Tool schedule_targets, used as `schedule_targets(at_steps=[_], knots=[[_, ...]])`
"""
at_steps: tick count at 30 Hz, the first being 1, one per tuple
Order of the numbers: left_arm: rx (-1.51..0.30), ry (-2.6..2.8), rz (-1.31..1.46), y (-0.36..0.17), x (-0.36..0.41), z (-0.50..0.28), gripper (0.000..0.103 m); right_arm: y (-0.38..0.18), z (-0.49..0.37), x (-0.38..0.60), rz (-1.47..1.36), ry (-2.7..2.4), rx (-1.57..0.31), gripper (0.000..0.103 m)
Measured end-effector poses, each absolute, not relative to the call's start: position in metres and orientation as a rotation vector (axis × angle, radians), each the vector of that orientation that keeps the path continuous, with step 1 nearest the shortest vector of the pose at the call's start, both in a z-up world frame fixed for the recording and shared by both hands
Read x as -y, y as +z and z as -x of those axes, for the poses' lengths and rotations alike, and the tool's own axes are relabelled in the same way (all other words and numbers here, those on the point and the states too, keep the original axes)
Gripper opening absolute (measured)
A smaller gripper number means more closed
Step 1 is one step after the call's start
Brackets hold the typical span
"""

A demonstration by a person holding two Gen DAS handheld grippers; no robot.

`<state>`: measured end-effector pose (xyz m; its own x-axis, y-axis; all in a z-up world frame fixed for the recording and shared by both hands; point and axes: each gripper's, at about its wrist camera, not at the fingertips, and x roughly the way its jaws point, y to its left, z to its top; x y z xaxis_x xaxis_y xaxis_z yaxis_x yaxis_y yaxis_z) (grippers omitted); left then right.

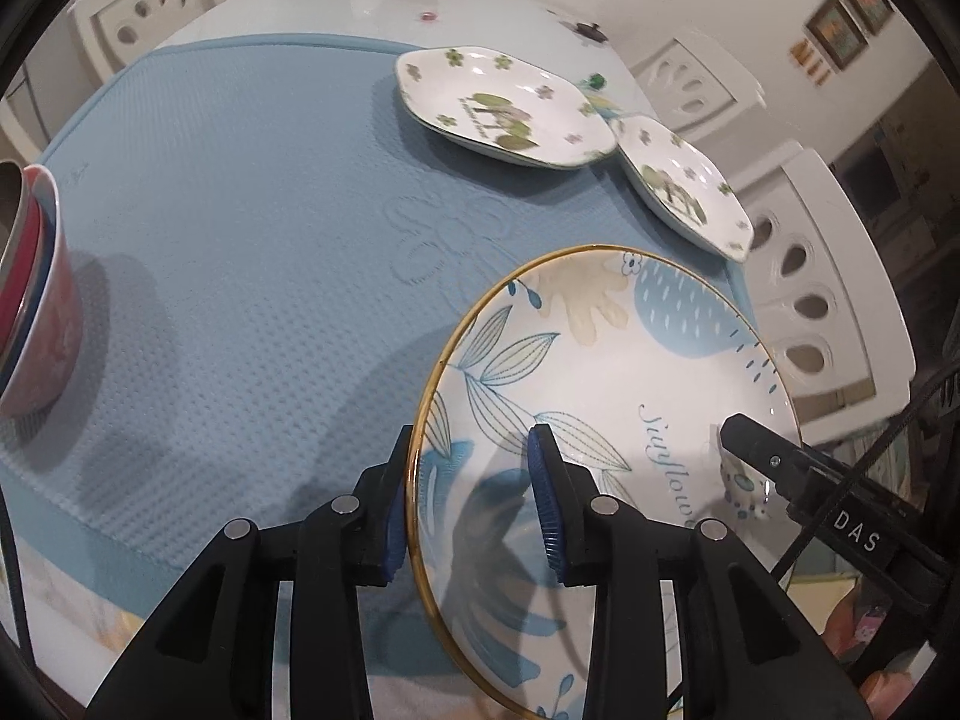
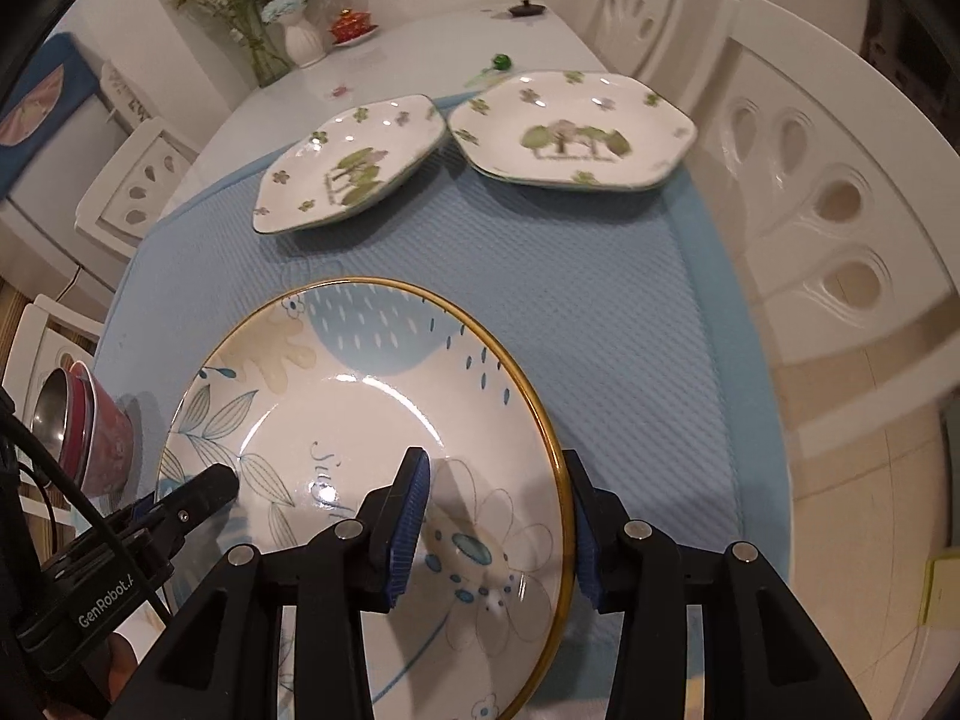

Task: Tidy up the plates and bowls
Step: 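Lift the Sunflower plate with both grippers and lower it onto the mat, then open both grippers and move them to the white forest-print plate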

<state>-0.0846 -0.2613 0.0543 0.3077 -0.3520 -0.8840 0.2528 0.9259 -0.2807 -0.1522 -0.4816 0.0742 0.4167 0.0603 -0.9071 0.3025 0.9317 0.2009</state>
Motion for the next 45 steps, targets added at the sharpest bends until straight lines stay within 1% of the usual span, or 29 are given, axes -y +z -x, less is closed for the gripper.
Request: schedule_targets(at_steps=[10, 17, 20, 27, 31, 32, 34, 35, 36, 38, 39, 40, 41, 42, 45], knots=[[-1.247, -0.388, -0.001, 0.026, 0.28, 0.089, 0.032, 0.033, 0.164, 0.495, -0.47, -0.173, -1.231, 0.043], [-1.261, -0.416, 0.008, 0.018, 0.276, 0.088, 0.033, 0.026, 0.166, 0.497, -0.493, -0.15, -1.238, 0.043], [-1.278, -0.427, -0.004, 0.016, 0.273, 0.088, 0.031, 0.024, 0.165, 0.499, -0.511, -0.121, -1.256, 0.042], [-1.162, -0.416, -0.054, 0.053, 0.263, 0.081, 0.031, 0.063, 0.16, 0.517, -0.51, -0.082, -1.19, 0.042], [-1.083, -0.422, -0.017, 0.091, 0.258, 0.057, 0.031, 0.089, 0.148, 0.522, -0.57, -0.032, -1.128, 0.042], [-1.057, -0.427, -0.019, 0.102, 0.258, 0.05, 0.031, 0.095, 0.144, 0.521, -0.568, -0.024, -1.114, 0.042], [-0.996, -0.449, -0.03, 0.127, 0.259, 0.034, 0.031, 0.105, 0.131, 0.518, -0.566, -0.003, -1.102, 0.047], [-0.973, -0.457, -0.038, 0.138, 0.26, 0.026, 0.034, 0.109, 0.12, 0.513, -0.578, 0.021, -1.099, 0.047], [-0.953, -0.466, -0.047, 0.149, 0.261, 0.017, 0.034, 0.115, 0.112, 0.512, -0.598, 0.05, -1.087, 0.048], [-0.927, -0.483, -0.06, 0.168, 0.262, -0.003, 0.034, 0.125, 0.099, 0.507, -0.612, 0.077, -1.056, 0.053], [-0.919, -0.491, -0.065, 0.176, 0.262, -0.015, 0.038, 0.131, 0.091, 0.505, -0.615, 0.079, -1.035, 0.057], [-0.912, -0.5, -0.062, 0.183, 0.262, -0.027, 0.04, 0.136, 0.084, 0.502, -0.619, 0.082, -1.017, 0.057], [-0.912, -0.509, -0.057, 0.186, 0.262, -0.037, 0.045, 0.139, 0.078, 0.5, -0.626, 0.087, -1.006, 0.057], [-0.917, -0.512, -0.057, 0.188, 0.262, -0.05, 0.046, 0.14, 0.071, 0.497, -0.635, 0.088, -1.001, 0.057], [-0.969, -0.509, -0.075, 0.181, 0.266, -0.094, 0.046, 0.136, 0.045, 0.492, -0.675, 0.064, -1.004, 0.057]])
